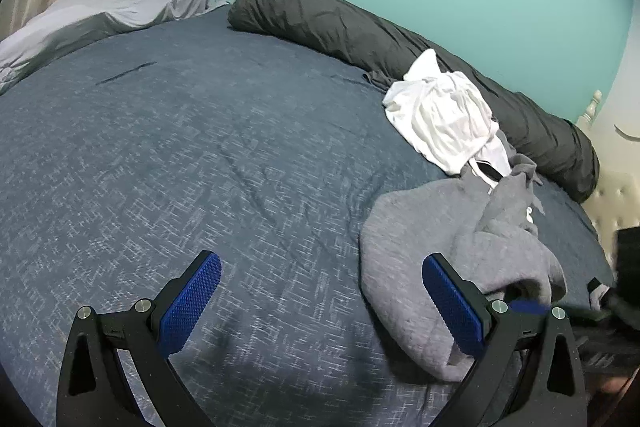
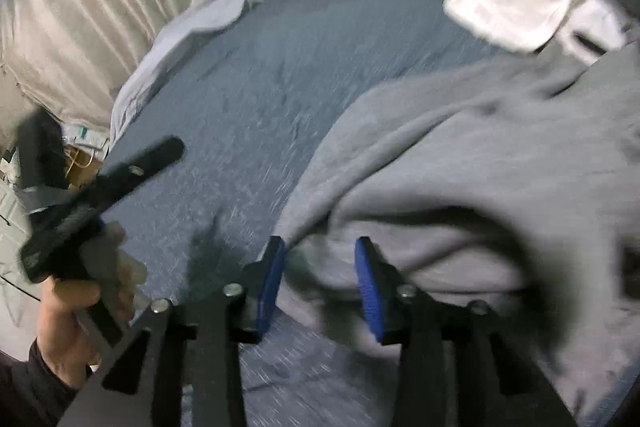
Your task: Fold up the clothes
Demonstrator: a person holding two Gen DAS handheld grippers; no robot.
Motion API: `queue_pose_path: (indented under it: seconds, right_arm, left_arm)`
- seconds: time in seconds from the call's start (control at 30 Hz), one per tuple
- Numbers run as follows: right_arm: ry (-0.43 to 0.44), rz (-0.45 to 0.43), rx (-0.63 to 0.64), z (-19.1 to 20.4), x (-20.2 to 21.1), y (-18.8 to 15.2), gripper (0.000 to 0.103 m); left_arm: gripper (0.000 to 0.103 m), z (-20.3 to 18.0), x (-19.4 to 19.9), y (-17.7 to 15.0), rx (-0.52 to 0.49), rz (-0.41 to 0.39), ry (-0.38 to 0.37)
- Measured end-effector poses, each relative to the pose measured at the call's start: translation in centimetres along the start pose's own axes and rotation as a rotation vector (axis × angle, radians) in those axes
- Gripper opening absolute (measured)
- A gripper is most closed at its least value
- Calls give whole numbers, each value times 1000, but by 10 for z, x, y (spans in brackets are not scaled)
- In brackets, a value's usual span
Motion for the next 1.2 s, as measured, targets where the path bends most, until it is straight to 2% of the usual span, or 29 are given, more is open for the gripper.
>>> queue_pose_path:
  seconds: [0.1,0.17,0.27,0.37,0.43,0.6,0.63,0.7,0.77,0.83,0.87,1.03,1.2]
  right_arm:
    - [-125,-102,-16,-37,39,11,48]
    - [-212,-151,-59,-67,58,15,66]
    - [-293,-160,-140,-111,66,14,69]
    - [-313,-152,-186,-135,59,13,73]
    - [-312,-132,-186,-140,47,14,76]
    - [-314,-104,-184,-149,22,14,76]
    - [-299,-97,-184,-148,17,13,73]
    - [-280,-84,-164,-145,10,10,52]
    - [-275,-84,-141,-138,9,8,25]
    - [-272,-89,-124,-131,10,6,16]
    - [-266,-93,-116,-127,13,5,13]
    - [-192,-127,-70,-91,48,-12,11]
    - [-149,-100,-38,-52,85,-58,11]
  left_arm:
    - [103,-10,-3,-3,-12,12,-19]
    - [103,-17,-6,-7,-21,26,-37]
    - [103,-29,-11,-13,-35,51,-61]
    - [103,-36,-14,-16,-56,54,-58]
    - [103,-40,-16,-18,-66,59,-58]
    - [103,-42,-21,-22,-75,69,-51]
    - [103,-42,-21,-23,-76,69,-50]
    - [103,-42,-21,-23,-78,71,-49]
    - [103,-42,-21,-23,-79,72,-47]
    - [103,-41,-20,-21,-79,70,-47]
    - [103,-41,-19,-20,-80,67,-46]
    - [103,-39,-4,-17,-94,40,-36]
    - [103,-41,16,-26,-132,18,-27]
Point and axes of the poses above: each gripper's, at about its wrist camera, not at the fingertips, and x roughly against the way its jaws point, z to its left, y to its top, the point moved 8 cm from there along -x, roughly the way its jaws point, and after that the axes turned 1 degree about -z, right-handed, at the moved point
